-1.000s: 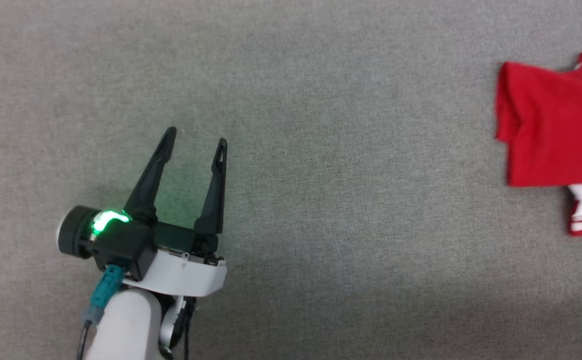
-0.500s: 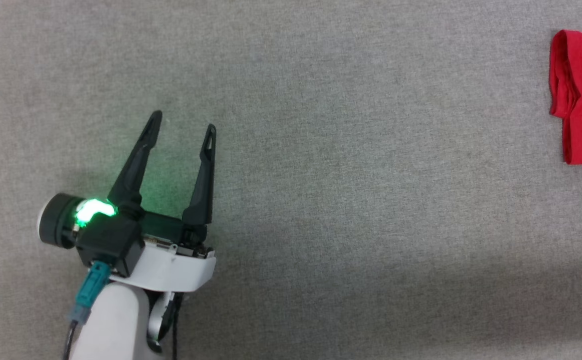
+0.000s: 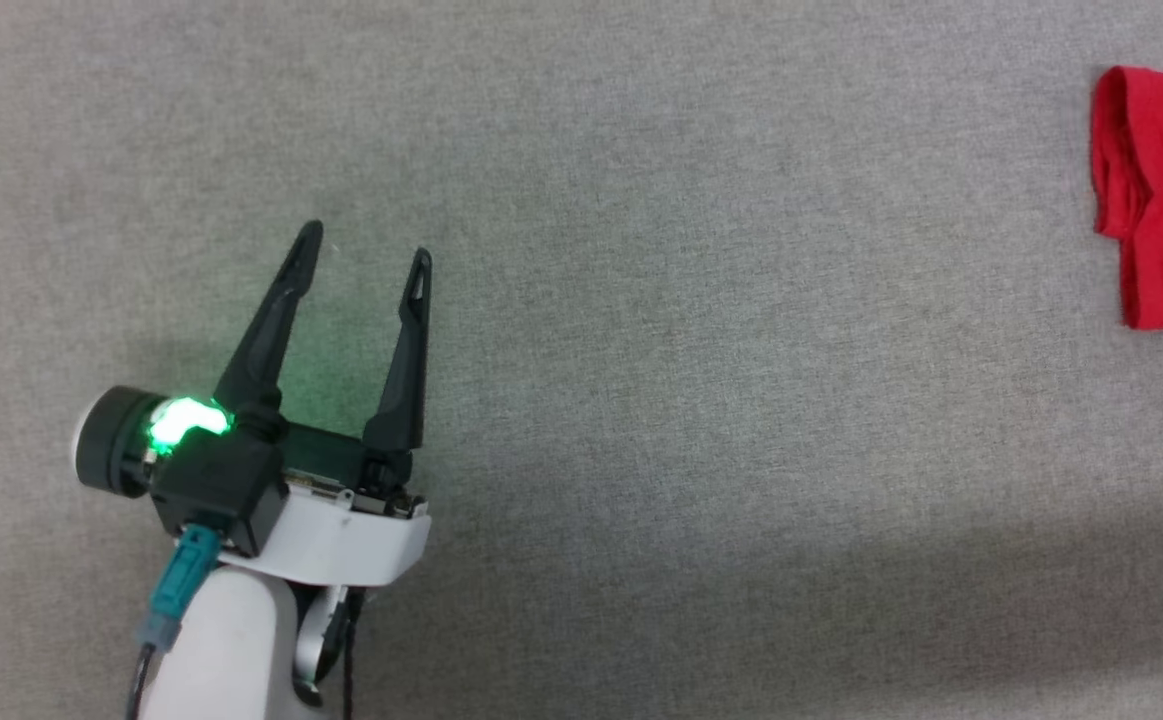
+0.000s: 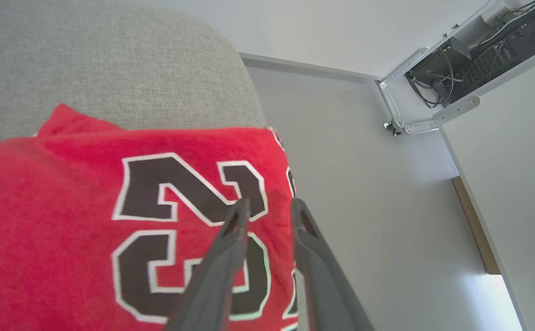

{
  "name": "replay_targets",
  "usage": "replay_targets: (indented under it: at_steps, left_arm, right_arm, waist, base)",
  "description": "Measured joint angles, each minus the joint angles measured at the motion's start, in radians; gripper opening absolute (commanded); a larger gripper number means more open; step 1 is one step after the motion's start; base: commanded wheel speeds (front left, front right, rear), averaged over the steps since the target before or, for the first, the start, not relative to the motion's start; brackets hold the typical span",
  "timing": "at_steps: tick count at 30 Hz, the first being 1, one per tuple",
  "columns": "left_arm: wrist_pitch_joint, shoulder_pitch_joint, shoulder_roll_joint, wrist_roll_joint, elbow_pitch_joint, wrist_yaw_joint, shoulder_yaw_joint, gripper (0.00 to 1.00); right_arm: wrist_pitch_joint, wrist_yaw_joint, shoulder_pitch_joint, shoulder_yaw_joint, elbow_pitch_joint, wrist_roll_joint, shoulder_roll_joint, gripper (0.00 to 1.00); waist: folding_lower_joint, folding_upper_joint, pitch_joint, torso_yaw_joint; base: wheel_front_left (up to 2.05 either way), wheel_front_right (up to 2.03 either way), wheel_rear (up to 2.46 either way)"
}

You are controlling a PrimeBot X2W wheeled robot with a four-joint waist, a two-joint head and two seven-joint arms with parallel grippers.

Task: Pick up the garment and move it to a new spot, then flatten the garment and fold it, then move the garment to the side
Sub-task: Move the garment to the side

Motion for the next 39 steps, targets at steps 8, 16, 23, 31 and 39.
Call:
replay_targets:
  at_steps: [8,16,23,31,39]
  left_arm:
    - [0.0,0.01,-0.012,-0.006,0.016,0.008,-0.002,1.0]
    - [0.0,0.035,-0.028,-0.029,0.058,0.013,0.009,1.0]
    - [0.0,0.071,-0.034,-0.042,0.111,0.033,0.057,1.0]
    - [0.0,0.112,-0.034,-0.061,0.181,0.035,0.109,1.0]
    - [0.0,0.164,-0.036,-0.065,0.218,0.034,0.124,1.0]
  right_arm:
    - [-0.048,0.0,-0.008,0.059,0.014,0.046,0.012,1.0]
    - [-0.082,0.0,0.064,0.14,-0.048,0.107,0.101,1.0]
    - [-0.164,0.0,0.153,0.21,-0.145,0.124,0.214,1.0]
    - [-0.265,0.0,0.278,0.242,-0.269,0.111,0.349,1.0]
    - [-0.346,0.0,0.414,0.145,-0.376,0.058,0.451,1.0]
  waist:
    - [0.0,0.0,-0.039,0.015]
    - [-0.0001,0.0,-0.119,0.043]
    - [0.0,0.0,-0.209,0.068]
    - [0.0,0.0,-0.311,0.091]
    - [0.0,0.0,-0.389,0.097]
  base:
    - [0.0,0.0,0.0]
    - [0.0,0.0,0.0]
    - [0.0,0.0,0.0]
    - [0.0,0.0,0.0]
    - [0.0,0.0,0.0]
